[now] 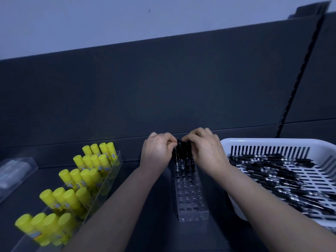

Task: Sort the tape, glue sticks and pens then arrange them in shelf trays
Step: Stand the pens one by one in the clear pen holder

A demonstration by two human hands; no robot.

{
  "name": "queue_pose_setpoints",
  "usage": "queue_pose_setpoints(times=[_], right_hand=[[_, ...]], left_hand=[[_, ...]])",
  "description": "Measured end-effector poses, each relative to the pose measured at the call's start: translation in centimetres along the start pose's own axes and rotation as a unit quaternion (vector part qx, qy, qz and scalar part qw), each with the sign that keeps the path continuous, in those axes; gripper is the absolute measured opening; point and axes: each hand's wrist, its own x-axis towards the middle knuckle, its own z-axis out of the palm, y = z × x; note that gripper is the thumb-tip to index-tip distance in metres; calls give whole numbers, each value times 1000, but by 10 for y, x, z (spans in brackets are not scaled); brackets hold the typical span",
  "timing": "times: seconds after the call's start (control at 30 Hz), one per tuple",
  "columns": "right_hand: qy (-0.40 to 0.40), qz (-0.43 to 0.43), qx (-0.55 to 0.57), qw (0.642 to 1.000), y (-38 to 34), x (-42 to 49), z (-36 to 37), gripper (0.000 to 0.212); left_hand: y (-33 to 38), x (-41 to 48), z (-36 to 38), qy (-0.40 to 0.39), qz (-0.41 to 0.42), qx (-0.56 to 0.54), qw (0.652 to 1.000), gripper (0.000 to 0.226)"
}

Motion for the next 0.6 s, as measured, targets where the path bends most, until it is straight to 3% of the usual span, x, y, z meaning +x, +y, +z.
queue_pose_setpoints(times=[0.2, 0.6], right_hand=[[-17, 1, 10, 1000, 2, -4, -3, 33], [-7, 14, 12, 1000, 3, -4, -6, 30]], left_hand=[[6, 13, -2, -22, 9, 70, 997, 11], [11, 23, 2, -54, -2, 56, 997, 13]])
